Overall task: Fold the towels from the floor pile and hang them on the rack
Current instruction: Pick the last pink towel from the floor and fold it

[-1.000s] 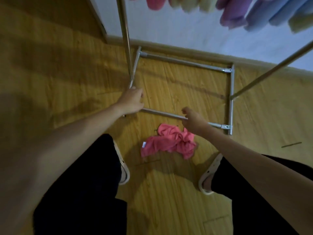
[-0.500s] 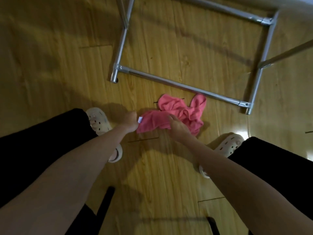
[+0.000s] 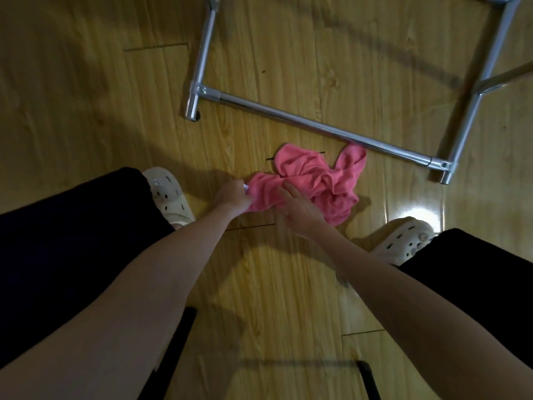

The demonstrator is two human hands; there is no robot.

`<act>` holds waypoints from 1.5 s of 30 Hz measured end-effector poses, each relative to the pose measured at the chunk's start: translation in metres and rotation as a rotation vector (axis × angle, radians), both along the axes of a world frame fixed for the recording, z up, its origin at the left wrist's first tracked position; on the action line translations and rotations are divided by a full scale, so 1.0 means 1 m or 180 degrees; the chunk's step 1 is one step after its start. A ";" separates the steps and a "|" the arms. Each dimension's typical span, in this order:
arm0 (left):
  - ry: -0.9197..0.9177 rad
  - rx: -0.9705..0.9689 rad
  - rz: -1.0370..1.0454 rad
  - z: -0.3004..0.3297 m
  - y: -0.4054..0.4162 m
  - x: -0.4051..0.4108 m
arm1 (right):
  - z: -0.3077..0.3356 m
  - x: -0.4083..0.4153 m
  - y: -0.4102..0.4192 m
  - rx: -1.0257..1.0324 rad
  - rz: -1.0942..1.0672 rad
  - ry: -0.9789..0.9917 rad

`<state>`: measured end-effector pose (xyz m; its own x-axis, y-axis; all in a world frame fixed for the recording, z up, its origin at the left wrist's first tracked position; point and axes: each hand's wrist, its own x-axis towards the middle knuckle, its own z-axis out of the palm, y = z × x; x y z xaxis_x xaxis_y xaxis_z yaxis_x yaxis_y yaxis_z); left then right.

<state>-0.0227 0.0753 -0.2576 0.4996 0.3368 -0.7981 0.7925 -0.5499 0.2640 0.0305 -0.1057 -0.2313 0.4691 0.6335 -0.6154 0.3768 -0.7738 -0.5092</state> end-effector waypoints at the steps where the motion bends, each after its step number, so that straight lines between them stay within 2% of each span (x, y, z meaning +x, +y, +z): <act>1: -0.0082 -0.0147 0.0138 0.008 -0.001 0.002 | 0.002 0.001 -0.001 0.0010 -0.0011 0.0028; 5: -0.0408 -0.0575 0.0734 0.055 -0.011 0.009 | 0.018 0.007 -0.004 0.0050 -0.0149 0.0185; 8: -0.0226 -0.0808 0.0987 0.093 -0.018 0.009 | 0.050 0.006 -0.004 0.0188 -0.0213 0.0119; 13: -0.0054 -0.0814 0.1399 0.157 -0.030 0.007 | 0.118 -0.005 -0.006 0.0482 -0.0091 -0.0042; 18: -0.0271 -0.0846 0.1584 0.224 -0.046 -0.001 | 0.182 -0.021 -0.022 0.0898 -0.0193 -0.0489; 25: -0.0323 -0.1025 0.1462 0.318 -0.073 -0.015 | 0.271 -0.052 -0.053 0.1453 -0.0252 -0.0912; 30: -0.0653 -0.1161 0.1004 0.375 -0.089 -0.022 | 0.337 -0.061 -0.074 0.1727 -0.0686 -0.1216; 37: -0.1541 -0.1293 0.0007 0.455 -0.103 -0.037 | 0.425 -0.054 -0.096 0.2299 -0.0923 -0.1690; 41: -0.2262 -0.1292 -0.0559 0.486 -0.101 -0.053 | 0.476 -0.059 -0.099 0.2583 -0.1027 -0.1757; 45: -0.2786 -0.1414 -0.0804 0.506 -0.104 -0.068 | 0.516 -0.068 -0.097 0.2844 -0.1132 -0.1769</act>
<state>-0.0906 -0.0290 0.2484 0.9846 -0.0978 -0.1447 0.0966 -0.3854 0.9177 -0.0374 -0.2031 0.2846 0.7811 0.5185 0.3478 0.5552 -0.3219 -0.7669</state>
